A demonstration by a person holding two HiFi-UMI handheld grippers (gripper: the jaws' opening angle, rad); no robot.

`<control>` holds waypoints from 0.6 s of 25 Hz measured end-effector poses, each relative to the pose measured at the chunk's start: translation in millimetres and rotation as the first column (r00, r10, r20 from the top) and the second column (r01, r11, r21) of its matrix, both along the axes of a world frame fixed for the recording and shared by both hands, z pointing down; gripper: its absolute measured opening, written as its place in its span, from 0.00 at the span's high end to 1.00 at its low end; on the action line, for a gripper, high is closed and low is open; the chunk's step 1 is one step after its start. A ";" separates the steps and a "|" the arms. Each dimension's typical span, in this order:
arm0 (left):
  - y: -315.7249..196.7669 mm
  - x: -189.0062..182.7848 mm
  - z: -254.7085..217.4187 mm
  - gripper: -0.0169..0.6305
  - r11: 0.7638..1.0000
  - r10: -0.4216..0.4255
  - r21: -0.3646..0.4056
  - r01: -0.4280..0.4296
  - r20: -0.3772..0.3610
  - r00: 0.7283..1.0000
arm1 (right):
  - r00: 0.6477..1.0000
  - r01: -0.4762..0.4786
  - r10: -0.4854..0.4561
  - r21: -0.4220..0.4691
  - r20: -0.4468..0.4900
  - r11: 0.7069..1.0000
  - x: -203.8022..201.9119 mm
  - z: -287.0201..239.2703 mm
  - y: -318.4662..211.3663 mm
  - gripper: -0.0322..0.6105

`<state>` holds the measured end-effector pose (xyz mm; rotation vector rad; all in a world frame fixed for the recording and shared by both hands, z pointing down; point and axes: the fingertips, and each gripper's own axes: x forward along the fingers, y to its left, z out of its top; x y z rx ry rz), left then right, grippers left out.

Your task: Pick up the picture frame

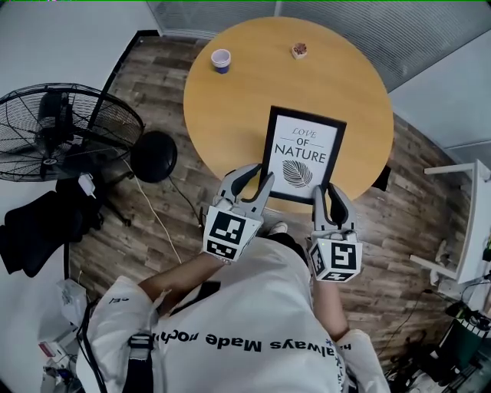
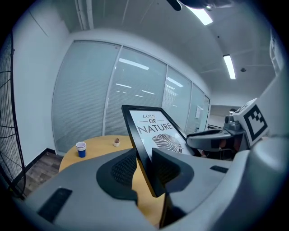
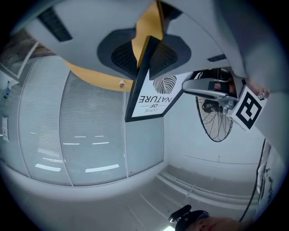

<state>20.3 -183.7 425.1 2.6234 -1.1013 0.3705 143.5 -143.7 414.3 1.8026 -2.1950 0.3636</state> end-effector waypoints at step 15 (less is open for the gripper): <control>8.2 -6.7 -48.4 0.79 0.996 0.020 0.093 -0.016 -0.043 0.999 | 1.000 -0.016 0.018 0.101 -0.015 0.995 -7.9 -47.1 12.0 0.79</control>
